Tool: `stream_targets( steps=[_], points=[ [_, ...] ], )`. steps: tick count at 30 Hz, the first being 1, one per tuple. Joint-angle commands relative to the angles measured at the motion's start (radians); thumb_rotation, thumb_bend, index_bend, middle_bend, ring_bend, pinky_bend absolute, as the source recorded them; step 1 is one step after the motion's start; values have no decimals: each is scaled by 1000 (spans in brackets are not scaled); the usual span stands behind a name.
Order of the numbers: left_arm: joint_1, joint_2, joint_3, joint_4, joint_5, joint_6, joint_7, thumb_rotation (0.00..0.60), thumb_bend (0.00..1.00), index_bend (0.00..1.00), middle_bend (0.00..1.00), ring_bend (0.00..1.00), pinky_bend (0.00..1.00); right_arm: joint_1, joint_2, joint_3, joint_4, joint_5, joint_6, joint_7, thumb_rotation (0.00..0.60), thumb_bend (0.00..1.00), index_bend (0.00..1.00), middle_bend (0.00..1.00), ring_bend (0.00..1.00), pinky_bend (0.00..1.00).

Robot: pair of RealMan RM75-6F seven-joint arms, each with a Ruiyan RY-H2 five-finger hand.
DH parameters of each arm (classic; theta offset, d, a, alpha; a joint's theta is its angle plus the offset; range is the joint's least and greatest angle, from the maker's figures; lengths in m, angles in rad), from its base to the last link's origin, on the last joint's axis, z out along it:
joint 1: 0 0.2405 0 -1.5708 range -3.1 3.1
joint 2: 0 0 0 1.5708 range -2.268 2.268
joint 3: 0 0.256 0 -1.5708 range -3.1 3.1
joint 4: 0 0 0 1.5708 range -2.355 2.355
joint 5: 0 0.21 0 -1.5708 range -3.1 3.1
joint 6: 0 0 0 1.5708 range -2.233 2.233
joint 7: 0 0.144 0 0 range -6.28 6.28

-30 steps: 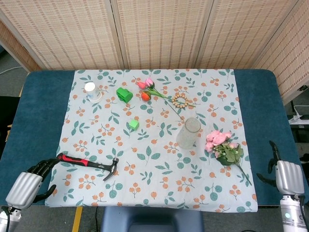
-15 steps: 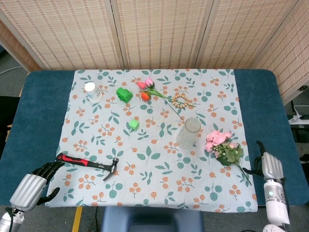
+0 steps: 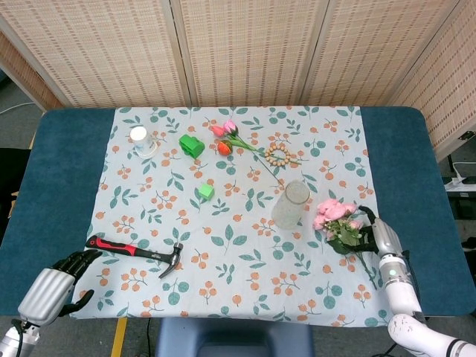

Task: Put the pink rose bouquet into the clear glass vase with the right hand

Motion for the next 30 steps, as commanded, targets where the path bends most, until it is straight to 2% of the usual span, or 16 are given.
stream_targets(
  steps=[1,5,11,15,17,19,22,24,27,30],
  points=[
    [0,0,1,0,1,0,0,600,335,115,139,179,406,18,-8,-4,16,33,-36,9,600,0,129,791,910,1000],
    [-1,2,1,0,3,1,-2,600,334,115,139,179,407,42,-26,-21,53,80,-68,-2,600,0,139,794,915,1000],
    [-1,3,2,-2,3,1,-3,600,334,115,139,179,406,66,-47,-39,82,132,-60,-31,600,0,172,804,926,1000],
    [-1,3,3,-2,4,2,-3,600,334,115,139,179,406,74,-62,-41,96,143,-42,-35,600,4,276,828,948,1000],
    [-1,2,2,-1,2,1,-2,600,334,115,139,179,406,71,-77,-37,106,134,-15,-27,600,81,378,851,970,1000],
    [-1,1,2,-1,0,0,-2,600,335,115,139,179,406,67,-92,-36,118,119,10,-22,600,260,514,883,993,1000],
    [-1,2,2,-1,0,0,-2,600,335,115,139,179,406,58,-118,-31,141,84,59,-5,600,473,648,930,1000,1000],
    [-1,2,2,-1,0,1,-2,600,335,115,139,179,406,48,-133,-29,154,53,84,15,600,565,699,951,1000,1000],
    [-1,3,2,-1,0,1,-3,600,335,115,139,179,407,33,-135,-30,157,7,105,40,600,643,725,958,1000,1000],
    [-1,3,2,-1,-2,0,-3,600,334,115,139,179,407,5,-116,-36,113,-93,172,76,600,653,726,958,1000,1000]
  ],
)
